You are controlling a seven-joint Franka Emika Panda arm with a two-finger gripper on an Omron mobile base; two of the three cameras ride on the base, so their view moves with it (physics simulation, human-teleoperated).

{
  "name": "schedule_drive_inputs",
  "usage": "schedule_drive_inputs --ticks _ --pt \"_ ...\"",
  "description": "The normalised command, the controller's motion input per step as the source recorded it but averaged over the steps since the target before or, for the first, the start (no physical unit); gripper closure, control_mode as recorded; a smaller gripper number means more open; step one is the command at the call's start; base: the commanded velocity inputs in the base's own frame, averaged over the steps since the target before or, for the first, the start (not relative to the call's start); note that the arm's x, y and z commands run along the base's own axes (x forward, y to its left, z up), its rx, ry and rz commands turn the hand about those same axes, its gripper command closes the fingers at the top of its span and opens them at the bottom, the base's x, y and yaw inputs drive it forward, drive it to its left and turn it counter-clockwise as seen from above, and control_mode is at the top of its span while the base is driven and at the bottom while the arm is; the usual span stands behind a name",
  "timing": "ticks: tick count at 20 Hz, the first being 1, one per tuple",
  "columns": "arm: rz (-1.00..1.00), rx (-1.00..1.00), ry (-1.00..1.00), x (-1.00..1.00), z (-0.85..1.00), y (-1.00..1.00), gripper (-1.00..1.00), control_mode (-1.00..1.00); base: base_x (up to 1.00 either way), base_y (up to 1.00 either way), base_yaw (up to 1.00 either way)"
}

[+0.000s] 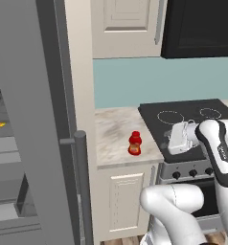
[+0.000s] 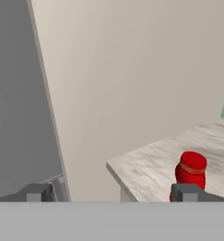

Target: Place the ketchup and condiment bottle from the counter to the top shelf of the fridge. If the existing items in the fridge are on the top shelf, move them to other shelves.

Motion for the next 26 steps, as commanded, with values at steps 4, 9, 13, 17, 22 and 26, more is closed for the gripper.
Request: schedule_drive_inputs --ticks 4,9,13,17,22,26 --pt "0.03 0.0 0.0 0.19 -0.05 0.23 -1.0 -1.0 0.0 0.0 0.0" --pt "0.05 0.0 0.0 0.27 -0.05 0.16 -1.0 -1.0 0.0 0.0 0.0" --pt "0.06 0.0 0.0 0.36 -0.06 0.1 -1.0 -1.0 0.0 0.0 0.0" --pt "0.05 0.0 0.01 0.46 -0.03 0.01 -1.0 -1.0 0.0 0.0 0.0" --pt "0.05 0.0 0.01 0.33 -0.07 0.0 -1.0 -1.0 0.0 0.0 0.0" --pt "0.05 0.0 0.01 0.24 -0.23 0.0 -1.0 -1.0 0.0 0.0 0.0"
